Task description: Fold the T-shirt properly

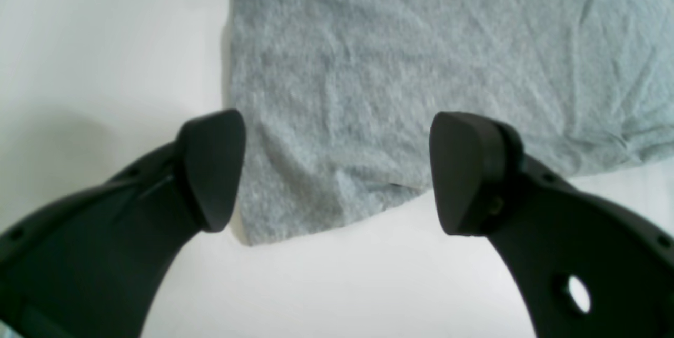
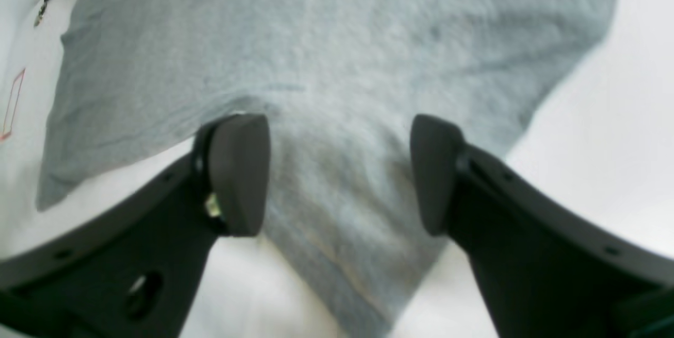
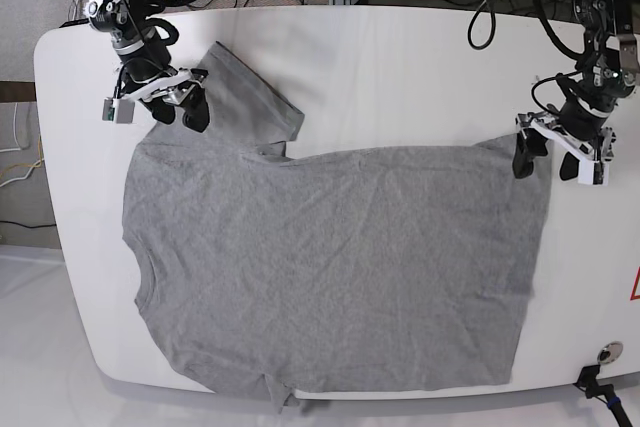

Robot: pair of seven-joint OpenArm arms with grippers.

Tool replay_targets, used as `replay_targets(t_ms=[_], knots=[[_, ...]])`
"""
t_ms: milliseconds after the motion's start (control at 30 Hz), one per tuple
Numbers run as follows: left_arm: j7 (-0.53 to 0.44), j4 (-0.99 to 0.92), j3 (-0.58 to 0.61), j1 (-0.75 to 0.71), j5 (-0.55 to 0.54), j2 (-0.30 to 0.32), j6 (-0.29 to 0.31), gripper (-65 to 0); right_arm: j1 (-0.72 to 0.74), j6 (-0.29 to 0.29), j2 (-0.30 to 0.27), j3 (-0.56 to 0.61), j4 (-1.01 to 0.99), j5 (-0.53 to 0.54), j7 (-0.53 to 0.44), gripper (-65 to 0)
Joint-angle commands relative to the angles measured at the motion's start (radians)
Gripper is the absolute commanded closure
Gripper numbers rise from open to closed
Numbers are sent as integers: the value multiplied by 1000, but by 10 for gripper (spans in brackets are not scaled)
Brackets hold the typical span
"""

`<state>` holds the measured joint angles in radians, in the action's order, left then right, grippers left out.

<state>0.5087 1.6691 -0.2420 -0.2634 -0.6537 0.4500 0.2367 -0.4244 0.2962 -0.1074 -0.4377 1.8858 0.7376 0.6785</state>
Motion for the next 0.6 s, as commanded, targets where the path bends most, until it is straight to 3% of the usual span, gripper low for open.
replay_targets(t_ms=[0, 233, 567], knots=[[-22, 19, -10, 2, -8, 17, 5, -517, -12, 11, -7, -20, 19, 53, -19, -411], [-22, 19, -56, -26, -10, 17, 5, -515, -135, 11, -8, -51, 19, 155, -19, -411], [-23, 19, -179, -66, -7, 13, 6, -515, -281, 11, -2, -49, 16, 158, -19, -411]])
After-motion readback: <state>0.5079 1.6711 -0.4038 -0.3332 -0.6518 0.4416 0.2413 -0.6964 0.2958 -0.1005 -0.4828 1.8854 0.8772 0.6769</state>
